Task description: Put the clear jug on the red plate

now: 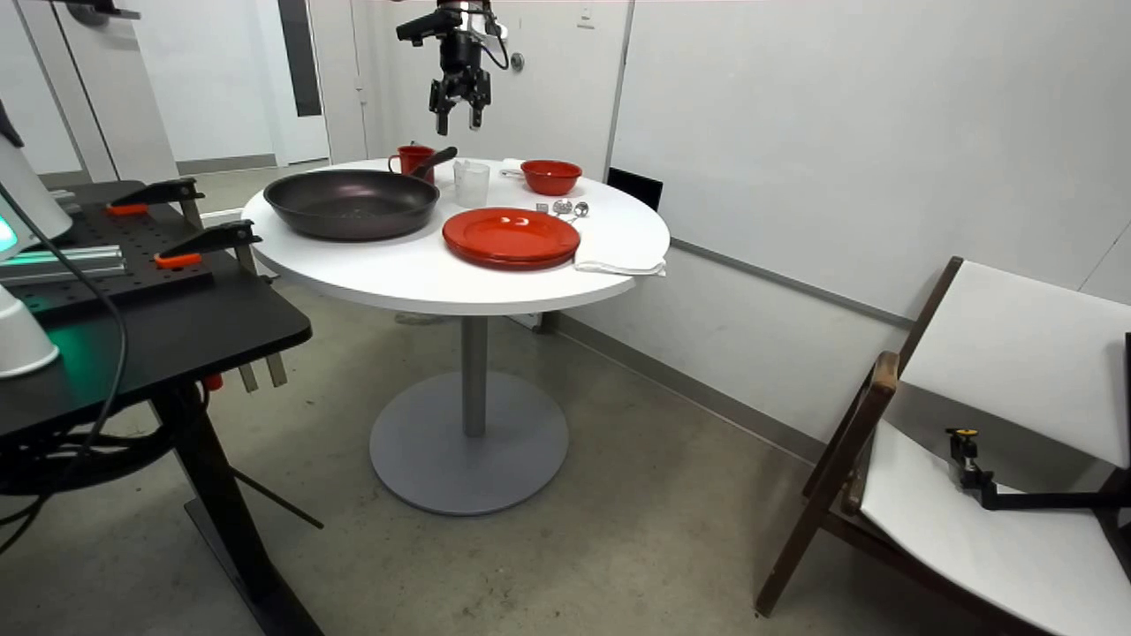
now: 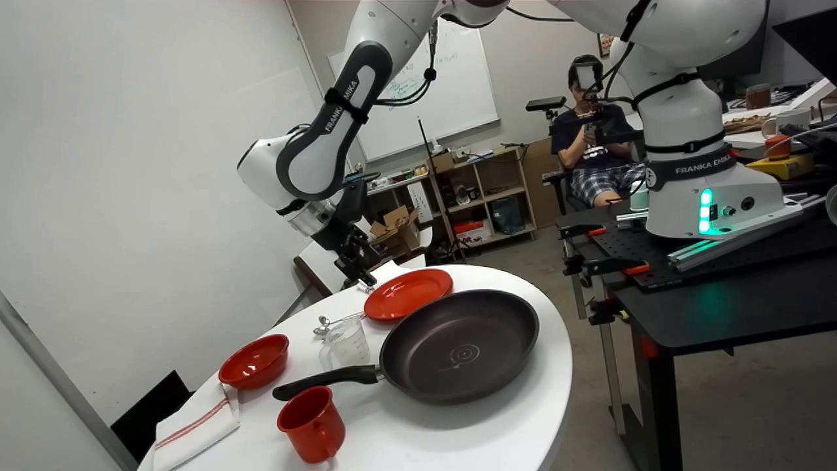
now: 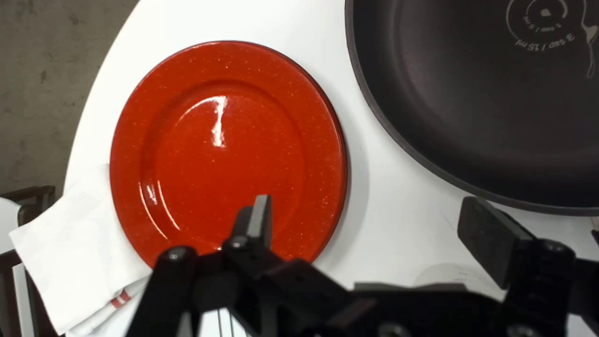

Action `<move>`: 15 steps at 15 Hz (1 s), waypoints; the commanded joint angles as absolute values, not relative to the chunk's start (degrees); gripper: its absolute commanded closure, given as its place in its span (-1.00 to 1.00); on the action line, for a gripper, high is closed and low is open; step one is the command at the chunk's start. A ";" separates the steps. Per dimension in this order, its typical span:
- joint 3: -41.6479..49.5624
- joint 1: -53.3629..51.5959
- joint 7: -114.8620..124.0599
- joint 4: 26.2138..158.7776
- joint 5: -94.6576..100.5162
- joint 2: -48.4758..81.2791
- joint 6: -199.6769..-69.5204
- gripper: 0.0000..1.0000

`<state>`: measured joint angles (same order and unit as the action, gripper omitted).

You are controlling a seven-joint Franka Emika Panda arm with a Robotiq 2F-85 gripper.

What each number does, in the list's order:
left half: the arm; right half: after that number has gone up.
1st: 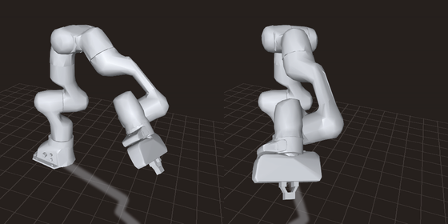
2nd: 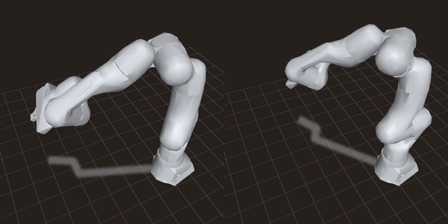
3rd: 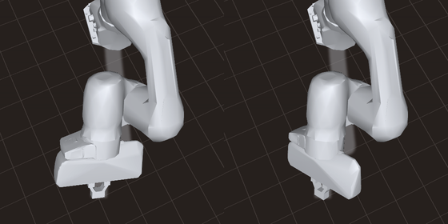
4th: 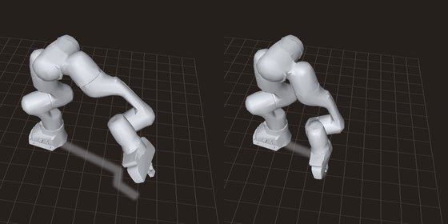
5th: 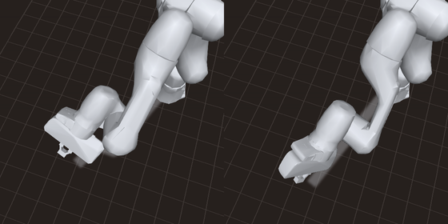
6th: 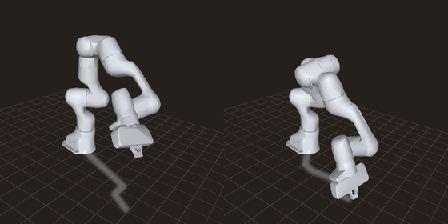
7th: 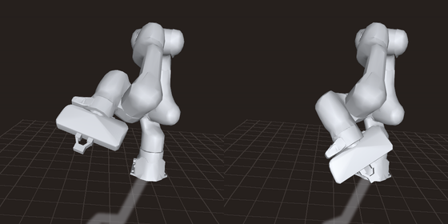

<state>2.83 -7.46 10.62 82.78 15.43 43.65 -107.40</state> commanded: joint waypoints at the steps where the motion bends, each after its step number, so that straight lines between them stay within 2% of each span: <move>1: 2.95 -7.57 10.56 82.60 15.32 43.73 -107.25 -1.00; 12: 2.95 -7.58 10.56 82.58 15.32 43.73 -107.25 -1.00; 15: 2.60 -7.65 10.50 82.91 15.50 43.81 -110.86 -1.00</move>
<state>2.77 -7.46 10.60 82.81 15.37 43.65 -107.81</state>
